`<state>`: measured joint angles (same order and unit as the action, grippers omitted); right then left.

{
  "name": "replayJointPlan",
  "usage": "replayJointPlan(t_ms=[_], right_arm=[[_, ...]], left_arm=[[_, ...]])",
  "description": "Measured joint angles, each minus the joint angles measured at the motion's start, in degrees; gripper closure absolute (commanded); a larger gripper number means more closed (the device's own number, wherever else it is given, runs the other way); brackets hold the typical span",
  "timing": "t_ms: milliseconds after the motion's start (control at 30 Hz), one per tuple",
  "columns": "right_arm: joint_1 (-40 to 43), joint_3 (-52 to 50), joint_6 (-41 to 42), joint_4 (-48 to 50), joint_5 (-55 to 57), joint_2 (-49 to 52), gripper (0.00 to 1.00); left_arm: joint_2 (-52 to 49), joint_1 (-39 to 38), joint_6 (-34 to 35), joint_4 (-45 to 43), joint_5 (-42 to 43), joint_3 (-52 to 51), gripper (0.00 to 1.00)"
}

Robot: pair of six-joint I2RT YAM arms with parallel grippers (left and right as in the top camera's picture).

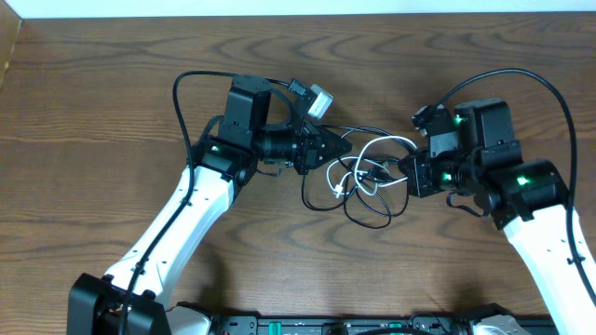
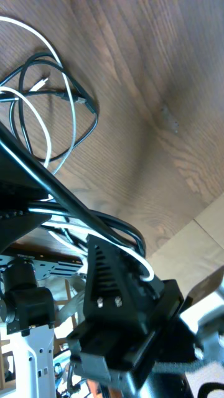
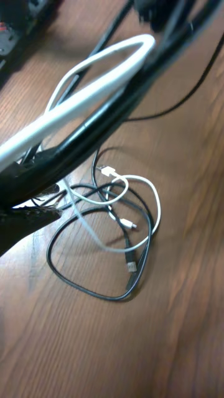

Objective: Untangle cables

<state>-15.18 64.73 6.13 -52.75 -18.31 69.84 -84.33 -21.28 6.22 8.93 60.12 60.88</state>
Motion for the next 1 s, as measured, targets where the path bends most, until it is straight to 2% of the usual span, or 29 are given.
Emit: replayJointPlan(t_ms=[33,67,100,467,767,1000], right_arm=[[0.0,0.0,0.0,-0.1,0.8,0.5,0.50],[0.0,0.0,0.5,-0.4,2.2,0.9,0.10],[0.1,0.0,0.9,-0.7,4.2,1.5,0.01],[-0.1,0.0,2.5,-0.2,7.9,6.8,0.01],[-1.8,0.0,0.9,6.2,-6.1,7.9,0.01],[-2.2,0.0,-1.2,6.4,-13.9,7.9,0.01]], left_arm=[[0.0,0.0,0.0,0.0,-0.1,0.0,0.92],[0.0,0.0,0.0,0.1,-0.2,0.0,0.92],[0.1,0.2,0.0,0.1,-0.3,0.0,0.92],[9.4,0.3,0.5,1.0,-1.2,0.0,0.92],[11.8,0.3,1.1,5.4,-5.8,0.0,0.92],[11.8,0.4,1.3,5.4,-6.6,0.0,0.92]])
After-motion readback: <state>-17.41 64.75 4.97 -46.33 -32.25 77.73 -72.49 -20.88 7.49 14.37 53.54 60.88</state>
